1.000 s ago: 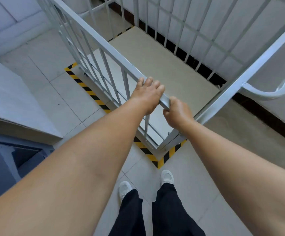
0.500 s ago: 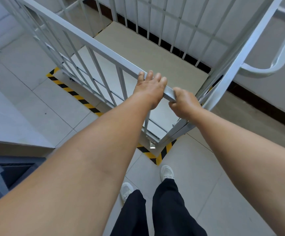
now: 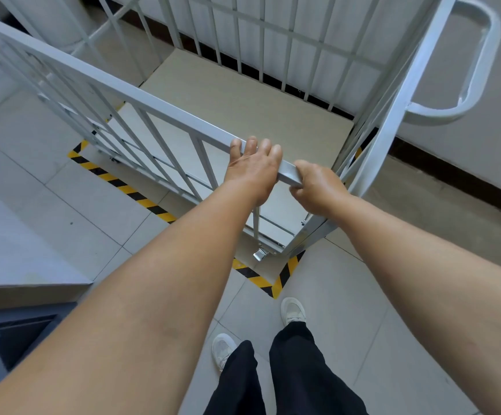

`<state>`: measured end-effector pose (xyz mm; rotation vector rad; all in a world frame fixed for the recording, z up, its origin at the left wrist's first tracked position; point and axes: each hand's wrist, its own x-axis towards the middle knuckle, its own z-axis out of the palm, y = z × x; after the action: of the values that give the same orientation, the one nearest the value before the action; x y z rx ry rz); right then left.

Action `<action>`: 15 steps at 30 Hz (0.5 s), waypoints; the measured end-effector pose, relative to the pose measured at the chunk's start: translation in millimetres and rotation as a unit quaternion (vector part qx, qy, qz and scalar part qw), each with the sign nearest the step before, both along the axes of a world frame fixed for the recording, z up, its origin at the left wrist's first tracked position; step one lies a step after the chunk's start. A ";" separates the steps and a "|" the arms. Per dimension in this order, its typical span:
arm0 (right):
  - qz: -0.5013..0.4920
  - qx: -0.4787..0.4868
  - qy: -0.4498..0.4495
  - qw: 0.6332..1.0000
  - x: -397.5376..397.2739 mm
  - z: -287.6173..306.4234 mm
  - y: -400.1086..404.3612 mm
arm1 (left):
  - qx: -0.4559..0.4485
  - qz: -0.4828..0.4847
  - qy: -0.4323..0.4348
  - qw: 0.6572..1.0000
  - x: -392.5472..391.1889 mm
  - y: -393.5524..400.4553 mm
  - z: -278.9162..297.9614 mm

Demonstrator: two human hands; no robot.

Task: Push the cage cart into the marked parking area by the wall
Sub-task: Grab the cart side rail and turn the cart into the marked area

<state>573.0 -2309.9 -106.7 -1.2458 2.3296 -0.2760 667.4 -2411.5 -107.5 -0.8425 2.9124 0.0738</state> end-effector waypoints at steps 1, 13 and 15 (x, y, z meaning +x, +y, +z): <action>0.003 0.001 -0.001 1.000 1.0 0.0 -0.4 | 0.002 0.000 -0.001 1.000 1.6 0.1 1.0; -0.137 0.013 0.082 0.987 43.3 2.4 -34.1 | 0.030 -0.106 0.020 0.994 26.7 -28.8 7.7; -0.151 0.031 0.106 0.982 47.0 4.2 -36.5 | 0.023 -0.127 0.018 0.992 32.0 -40.9 11.3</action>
<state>620.0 -2346.5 -102.5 -0.9279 2.6913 -0.1750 699.4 -2452.3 -96.2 -0.4636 3.0108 0.1356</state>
